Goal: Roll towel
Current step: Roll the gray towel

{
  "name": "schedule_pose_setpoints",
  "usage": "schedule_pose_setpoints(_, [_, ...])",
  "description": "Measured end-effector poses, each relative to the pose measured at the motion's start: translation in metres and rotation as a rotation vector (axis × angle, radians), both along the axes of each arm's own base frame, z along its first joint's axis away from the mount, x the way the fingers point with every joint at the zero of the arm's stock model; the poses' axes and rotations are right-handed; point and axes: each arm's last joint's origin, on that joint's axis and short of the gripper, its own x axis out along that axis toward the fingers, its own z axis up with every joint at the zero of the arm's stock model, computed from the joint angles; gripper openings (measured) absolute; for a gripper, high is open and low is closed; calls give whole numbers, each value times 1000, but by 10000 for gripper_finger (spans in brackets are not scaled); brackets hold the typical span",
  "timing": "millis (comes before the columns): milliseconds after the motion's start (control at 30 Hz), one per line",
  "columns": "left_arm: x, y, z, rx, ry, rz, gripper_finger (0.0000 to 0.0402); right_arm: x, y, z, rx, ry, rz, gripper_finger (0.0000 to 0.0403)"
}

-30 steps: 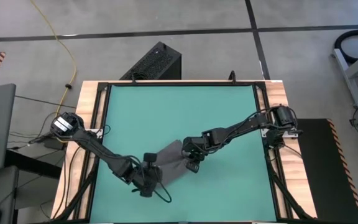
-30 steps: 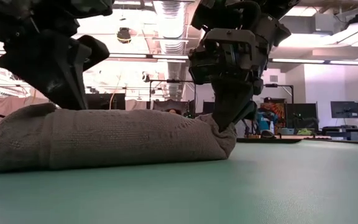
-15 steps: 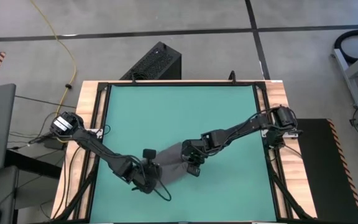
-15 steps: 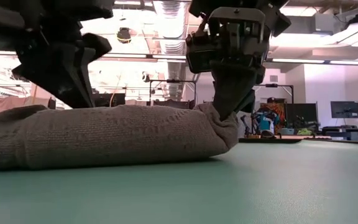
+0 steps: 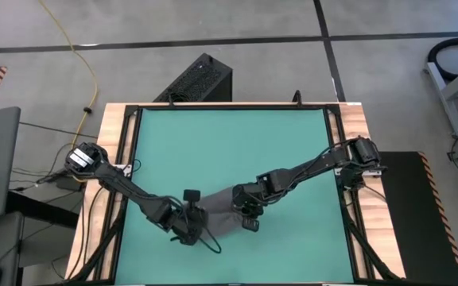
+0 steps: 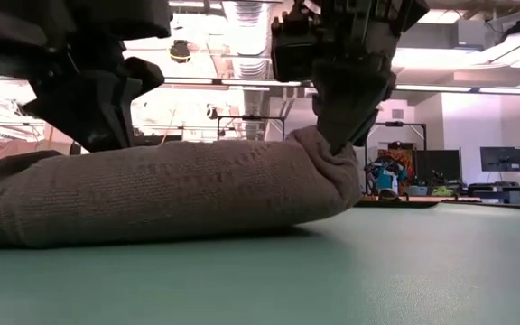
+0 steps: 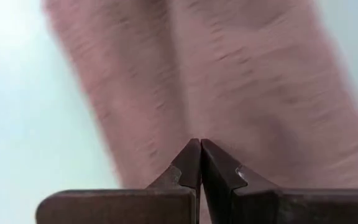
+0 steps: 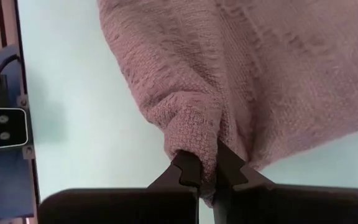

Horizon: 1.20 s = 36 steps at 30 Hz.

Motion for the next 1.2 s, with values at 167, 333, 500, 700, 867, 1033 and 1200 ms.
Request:
schedule_pose_setpoints(167, [6, -8, 3, -132, -30, -64, 0, 2, -3, 2, -18, -18, -18, 25])
schedule_pose_setpoints(333, [6, -11, -5, -170, 1, -45, 0, 3, -5, 2, -22, -23, -20, 25])
schedule_pose_setpoints(500, [6, -16, -18, -254, 77, -23, 0, 3, -4, 3, -4, -24, 1, 25])
schedule_pose_setpoints(700, [2, -22, -4, -68, -20, -49, 0, 2, -3, 2, -8, -21, 18, 25])
schedule_pose_setpoints(867, [-3, -13, 6, 115, -47, -5, 0, 2, -2, 2, -5, -22, 18, 25])
schedule_pose_setpoints(1033, [-8, 7, -20, 10, 53, 55, 0, 2, -1, 3, -4, -25, 22, 25])
schedule_pose_setpoints(1200, [-6, -3, -24, -145, 7, 3, 0, 3, -5, 3, -4, -27, 10, 25])
